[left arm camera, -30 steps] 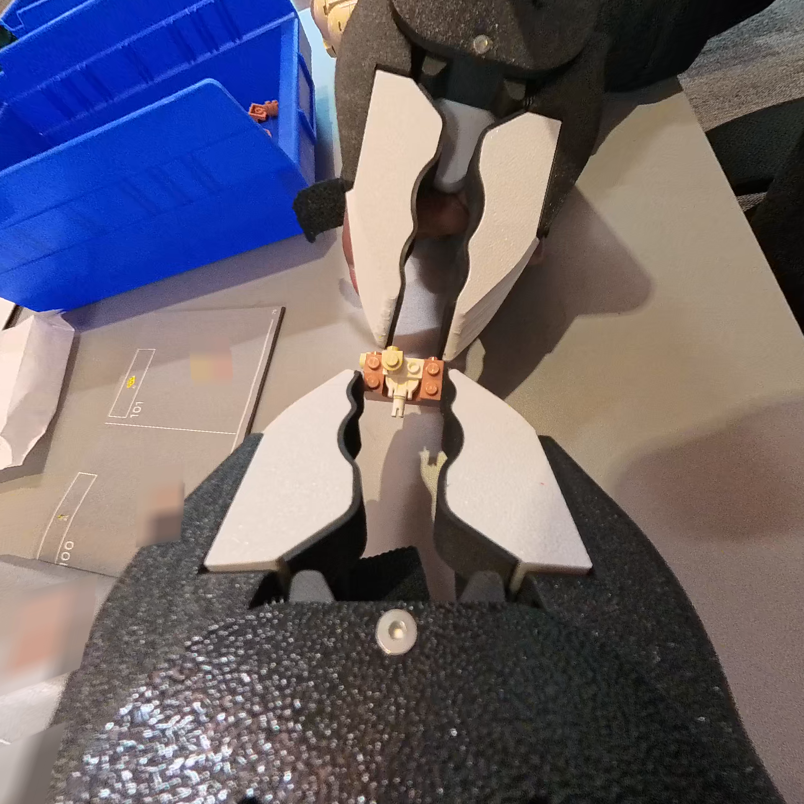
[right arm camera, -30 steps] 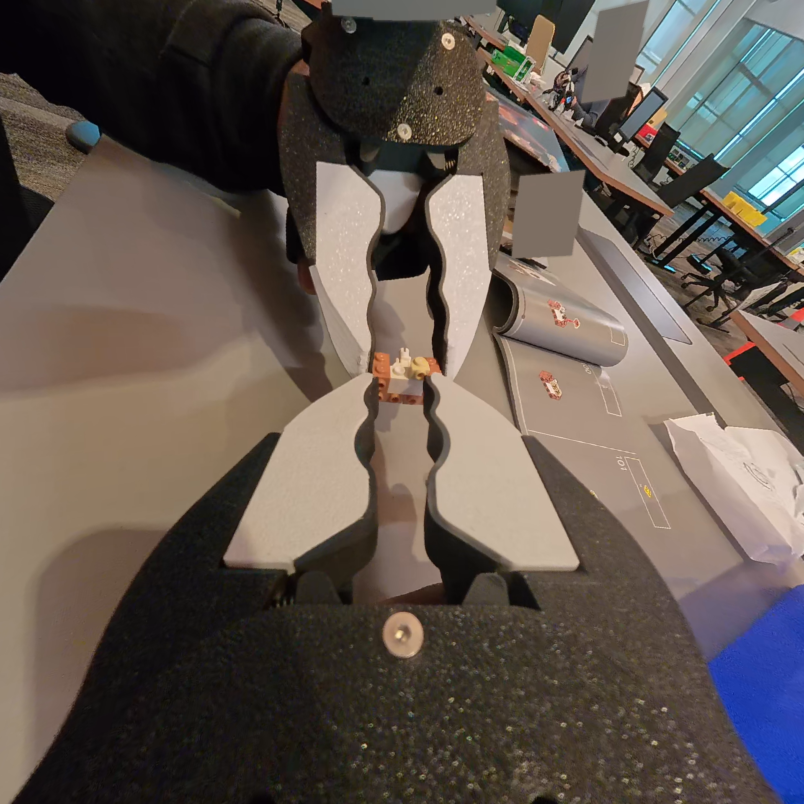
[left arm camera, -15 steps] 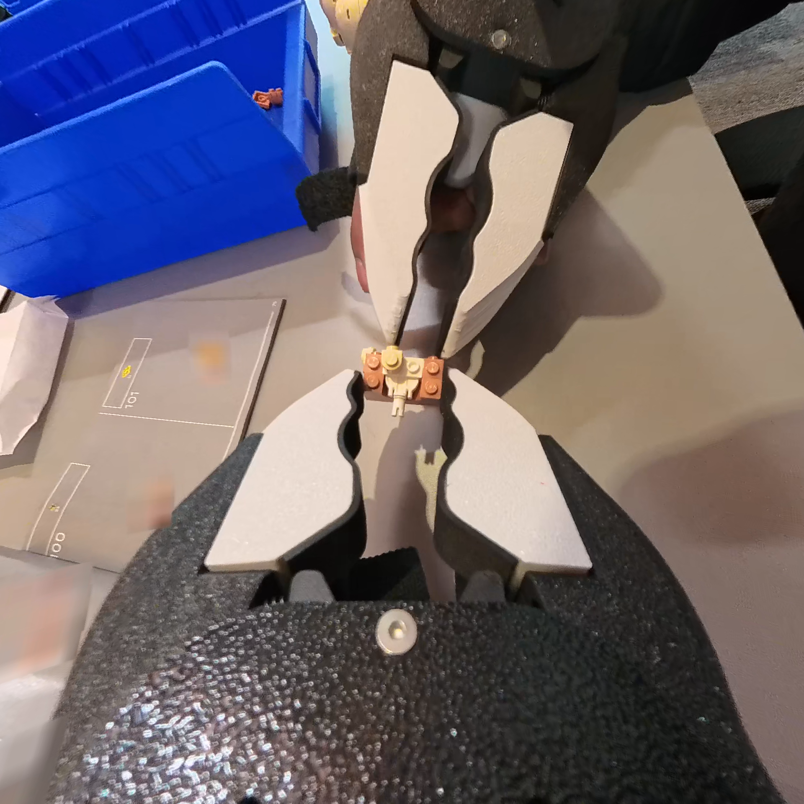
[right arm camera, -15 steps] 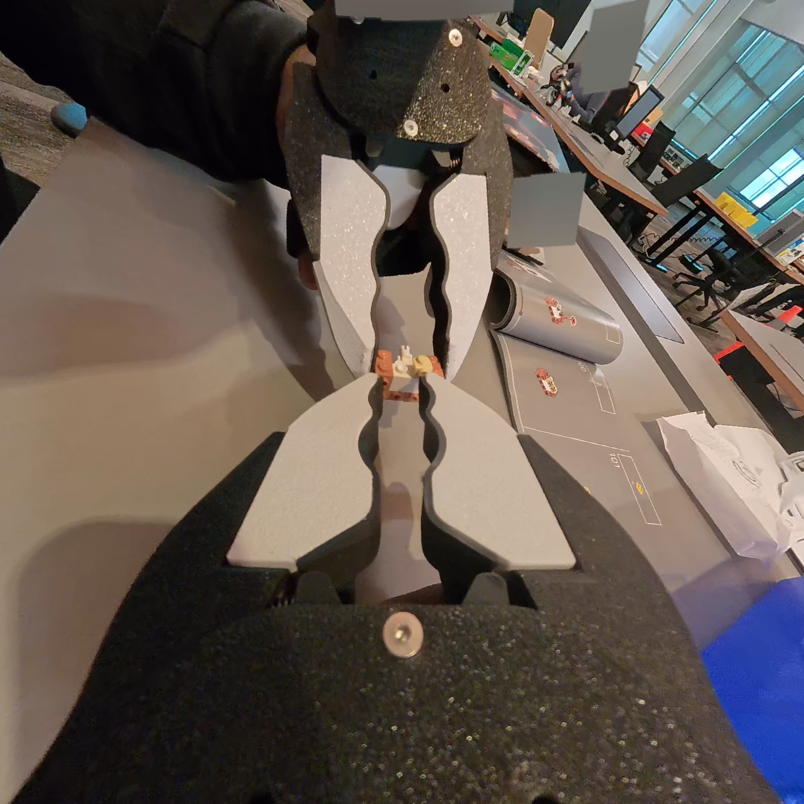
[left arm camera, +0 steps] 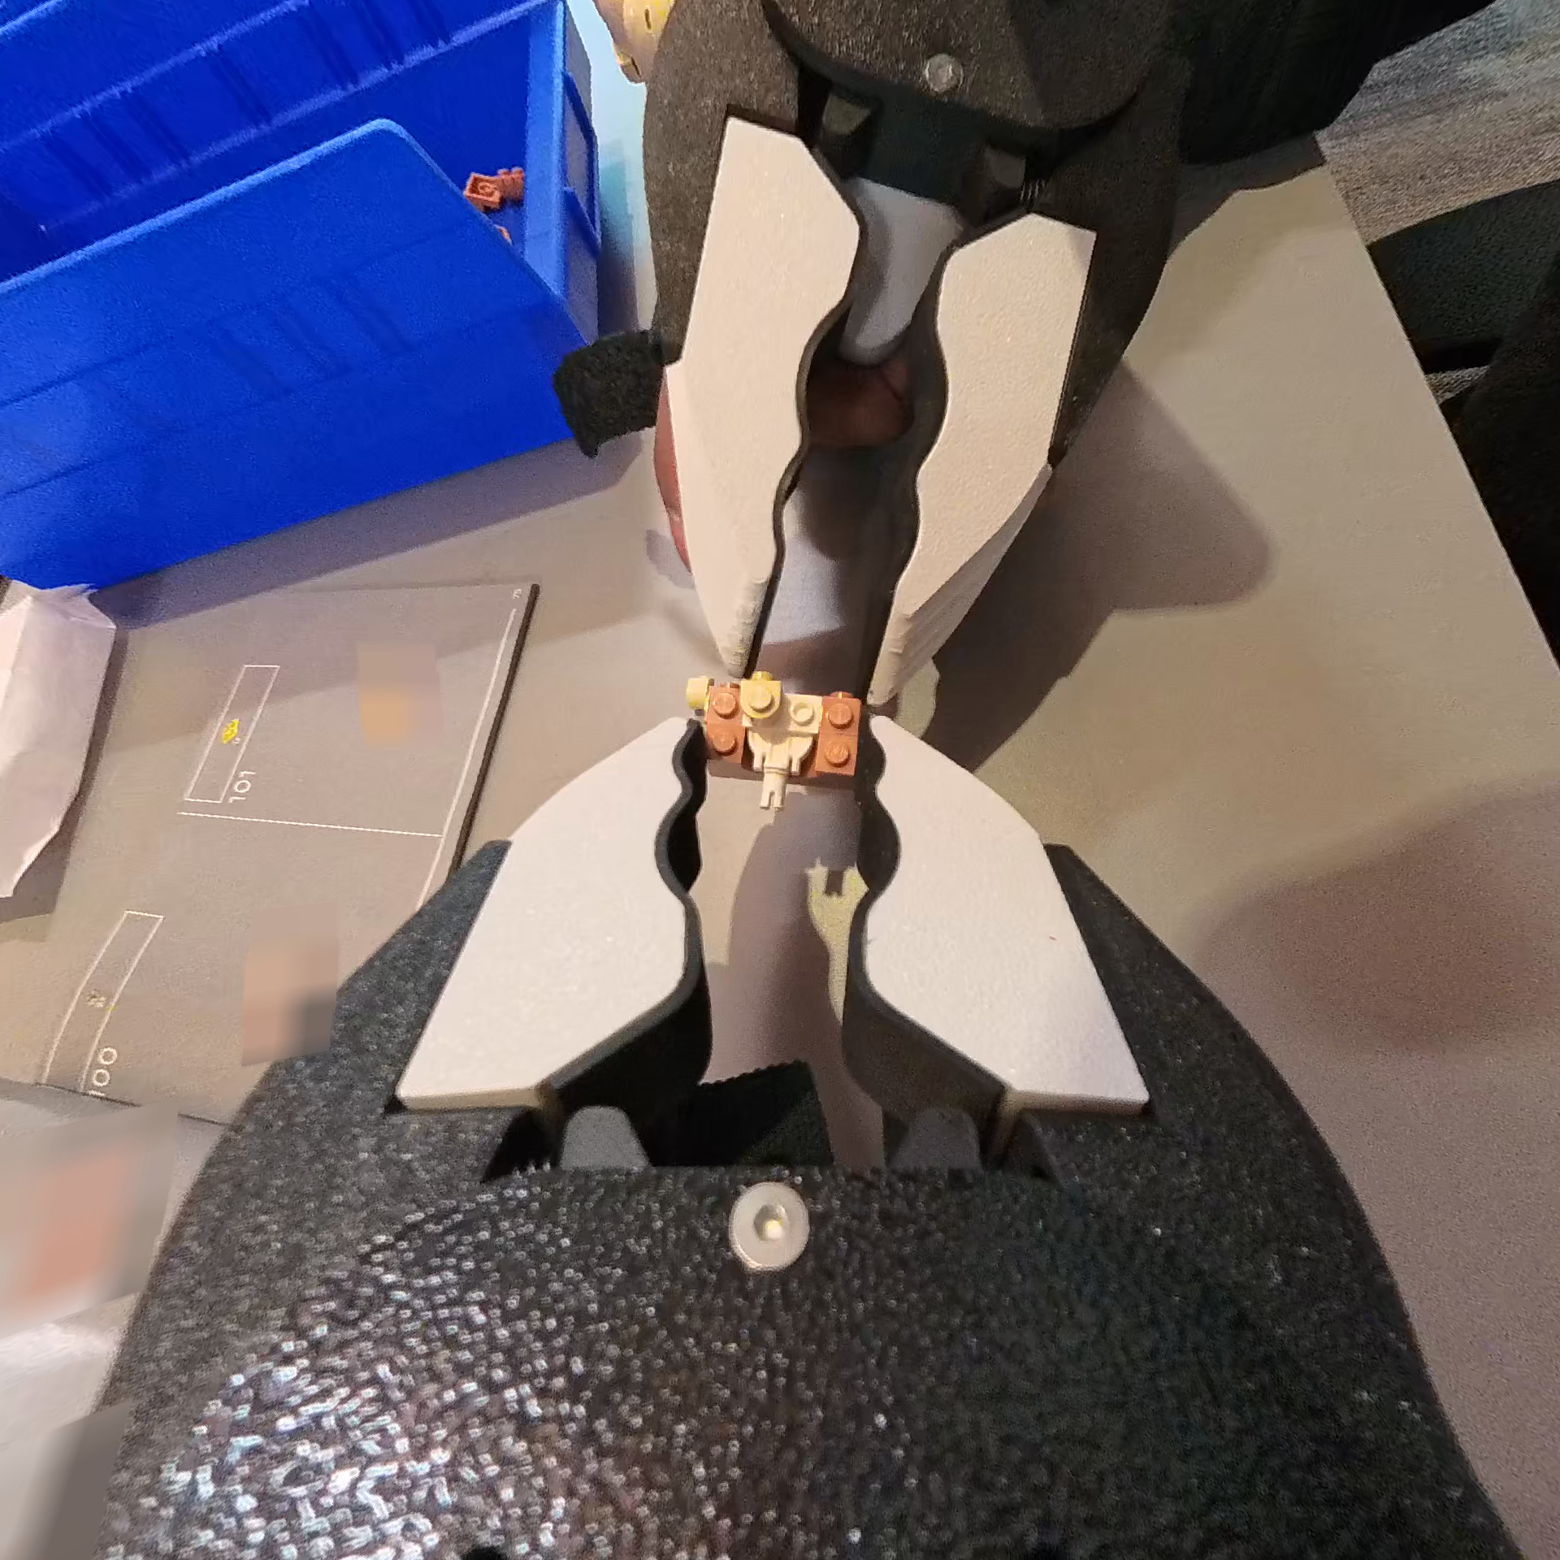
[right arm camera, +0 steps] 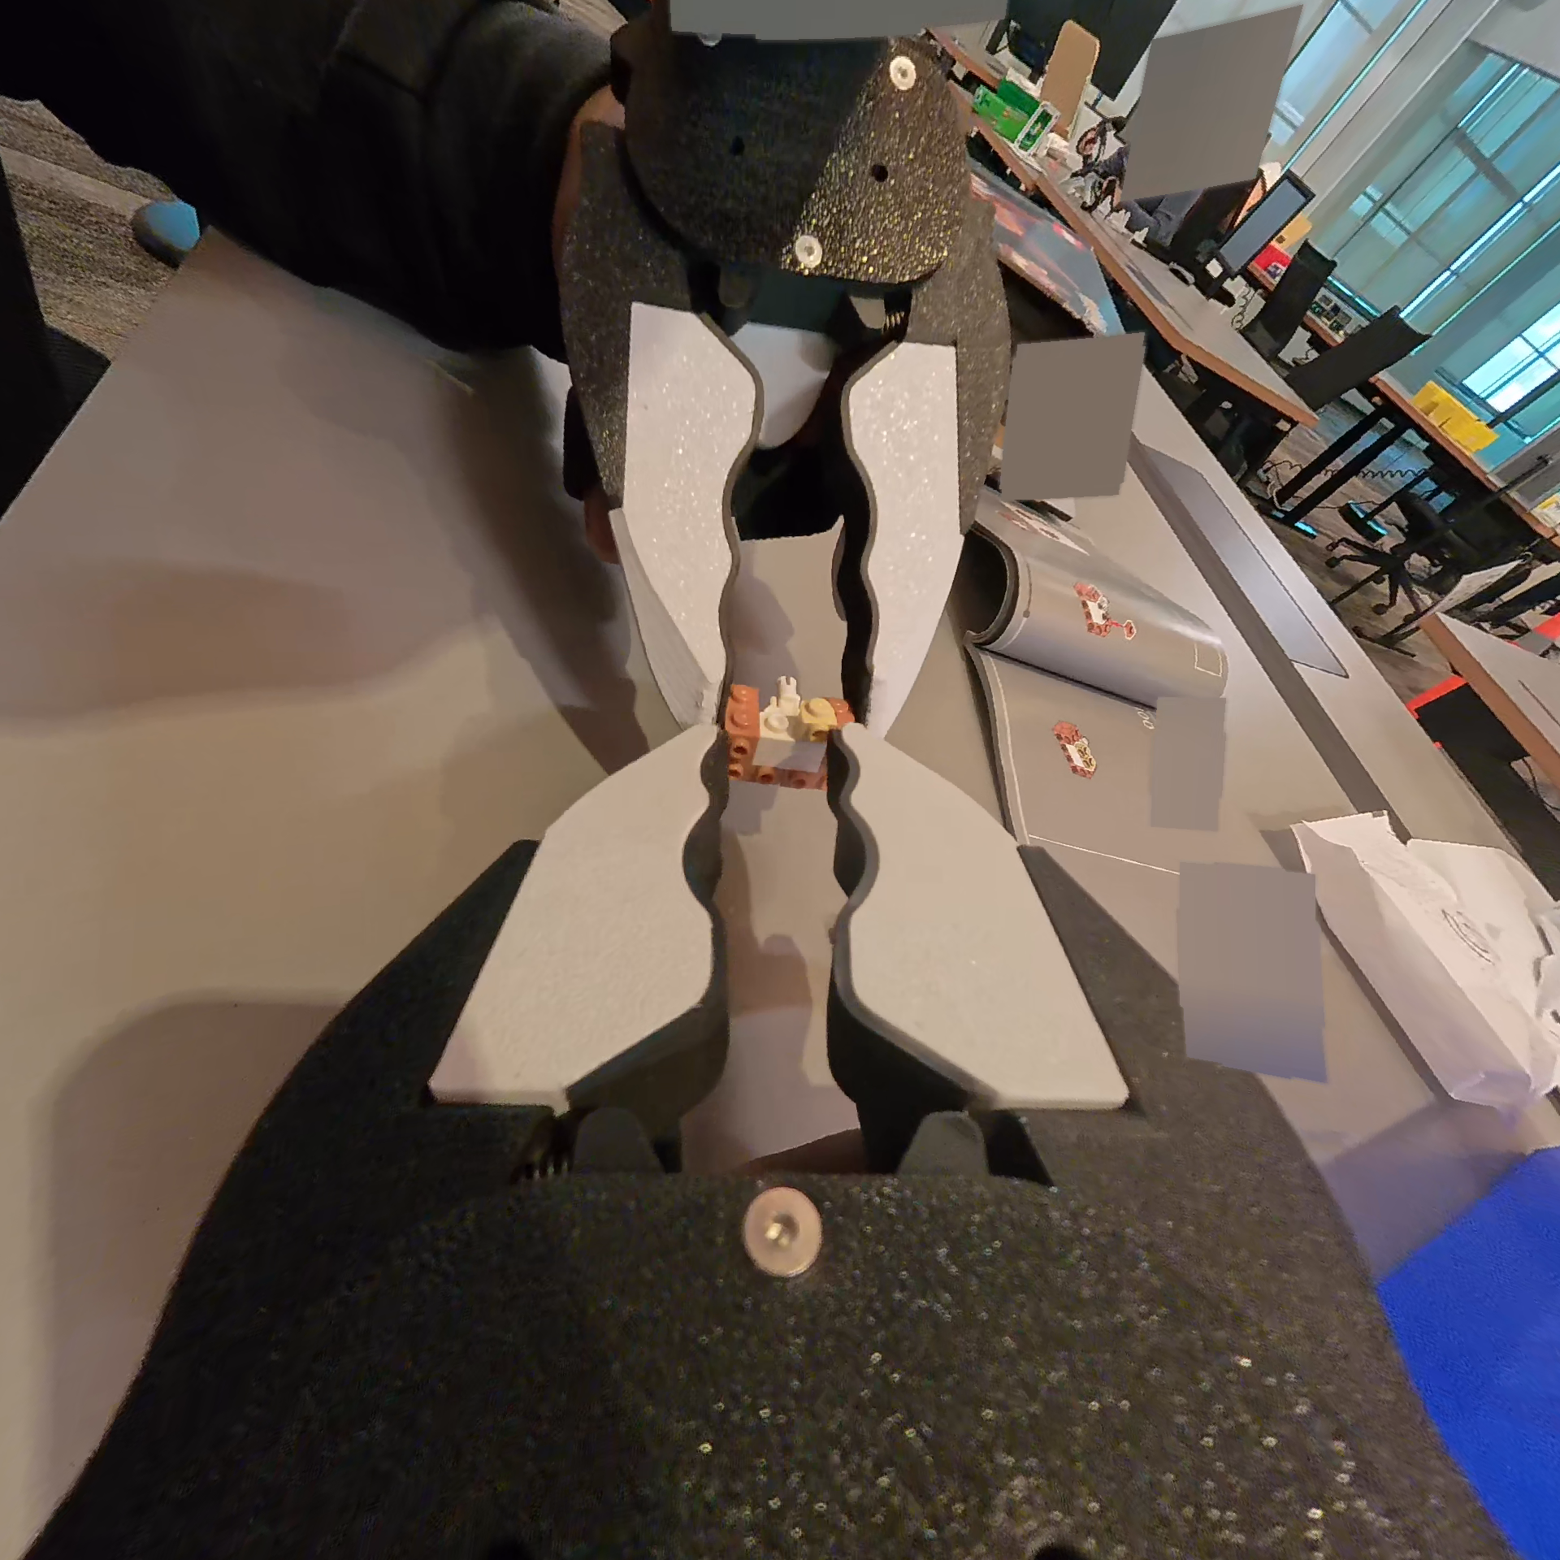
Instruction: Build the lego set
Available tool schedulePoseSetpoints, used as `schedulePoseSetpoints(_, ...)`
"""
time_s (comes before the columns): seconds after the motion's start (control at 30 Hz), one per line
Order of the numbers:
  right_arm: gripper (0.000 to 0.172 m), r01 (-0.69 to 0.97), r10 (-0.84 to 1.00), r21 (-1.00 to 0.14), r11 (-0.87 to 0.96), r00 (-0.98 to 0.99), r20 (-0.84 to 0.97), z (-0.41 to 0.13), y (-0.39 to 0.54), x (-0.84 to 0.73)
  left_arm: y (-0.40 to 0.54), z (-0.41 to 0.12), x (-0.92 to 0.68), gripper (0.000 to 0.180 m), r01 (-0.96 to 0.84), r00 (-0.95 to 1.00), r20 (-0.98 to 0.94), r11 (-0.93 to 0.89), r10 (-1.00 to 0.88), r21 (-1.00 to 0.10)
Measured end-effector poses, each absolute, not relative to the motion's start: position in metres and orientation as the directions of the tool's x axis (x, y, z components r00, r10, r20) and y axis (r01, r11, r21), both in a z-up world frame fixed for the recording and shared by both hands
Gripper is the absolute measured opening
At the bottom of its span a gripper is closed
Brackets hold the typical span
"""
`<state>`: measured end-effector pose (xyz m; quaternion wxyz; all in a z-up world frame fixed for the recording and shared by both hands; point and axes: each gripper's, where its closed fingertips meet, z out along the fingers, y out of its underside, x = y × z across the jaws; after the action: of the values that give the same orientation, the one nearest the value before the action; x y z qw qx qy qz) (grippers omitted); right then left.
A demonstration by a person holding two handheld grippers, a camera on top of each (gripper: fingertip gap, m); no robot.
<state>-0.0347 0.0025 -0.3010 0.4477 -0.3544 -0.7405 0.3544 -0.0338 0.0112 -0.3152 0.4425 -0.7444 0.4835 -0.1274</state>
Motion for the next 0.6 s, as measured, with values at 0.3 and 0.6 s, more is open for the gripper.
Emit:
schedulePoseSetpoints(0.3,0.024,0.239,0.831,-0.817,0.525,-0.352,0.431,-0.308,0.006,-0.035,0.013,-0.321,-0.036,0.033,-0.618,0.51,-0.234,-0.163,-0.828,-0.769)
schedulePoseSetpoints(0.6,0.029,0.445,0.882,-0.773,0.452,-0.35,0.314,-0.33,0.028,-0.032,0.011,-0.348,-0.047,0.034,-0.659,0.526,-0.155,-0.285,-0.836,-0.696)
